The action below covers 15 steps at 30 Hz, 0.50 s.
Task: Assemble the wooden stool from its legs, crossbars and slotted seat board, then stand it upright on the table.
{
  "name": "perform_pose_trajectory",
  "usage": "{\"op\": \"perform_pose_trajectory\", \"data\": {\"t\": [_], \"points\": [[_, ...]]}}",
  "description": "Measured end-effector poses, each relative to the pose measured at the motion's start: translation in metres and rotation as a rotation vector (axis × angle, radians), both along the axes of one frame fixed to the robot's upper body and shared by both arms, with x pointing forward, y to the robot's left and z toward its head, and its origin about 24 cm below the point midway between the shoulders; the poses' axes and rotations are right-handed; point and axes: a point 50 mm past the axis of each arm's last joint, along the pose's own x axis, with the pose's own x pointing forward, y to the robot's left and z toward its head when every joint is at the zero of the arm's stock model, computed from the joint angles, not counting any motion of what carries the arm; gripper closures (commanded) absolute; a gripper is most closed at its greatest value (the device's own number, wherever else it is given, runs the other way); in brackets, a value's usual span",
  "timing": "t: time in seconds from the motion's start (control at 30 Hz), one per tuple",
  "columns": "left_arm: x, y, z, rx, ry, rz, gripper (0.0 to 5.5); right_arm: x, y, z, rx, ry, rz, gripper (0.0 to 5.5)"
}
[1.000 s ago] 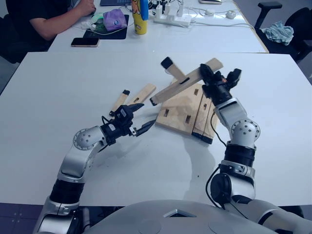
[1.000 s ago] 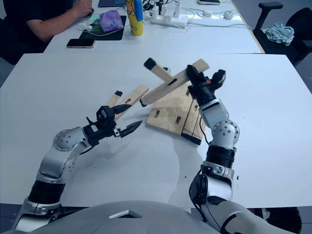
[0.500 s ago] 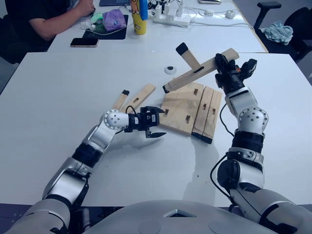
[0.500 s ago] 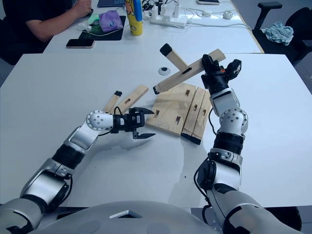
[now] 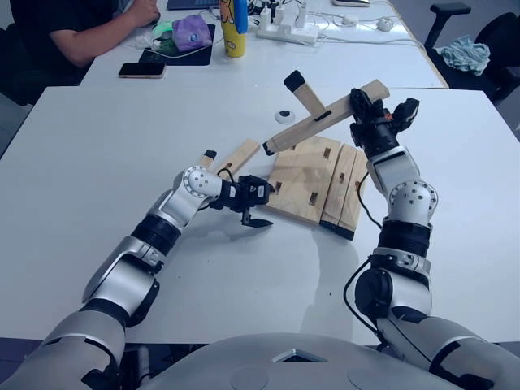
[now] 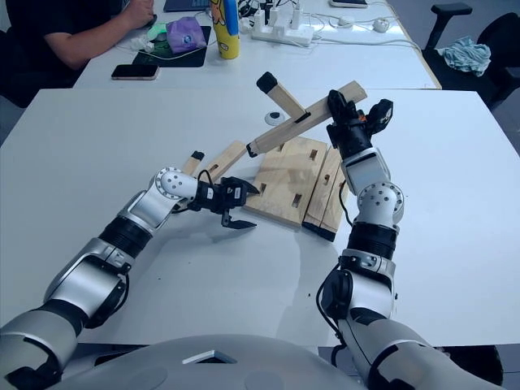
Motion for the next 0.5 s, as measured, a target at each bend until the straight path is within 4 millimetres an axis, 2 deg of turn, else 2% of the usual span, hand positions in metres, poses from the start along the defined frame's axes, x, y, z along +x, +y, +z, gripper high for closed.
{"op": "perform_pose_trajectory", "data": {"t": [0.2,0.5], "points": [[0.009,-0.007,0.006,0.084,0.05,0.008,1.1,-0.004,0.002,-0.003,0.004,0.012,-0.01,4.46],[0.014,-0.012,0.016,0.088,0.275,0.194,1.1,-0.014,0.007,-0.006,-0.008,0.018,-0.018,4.46]]}}
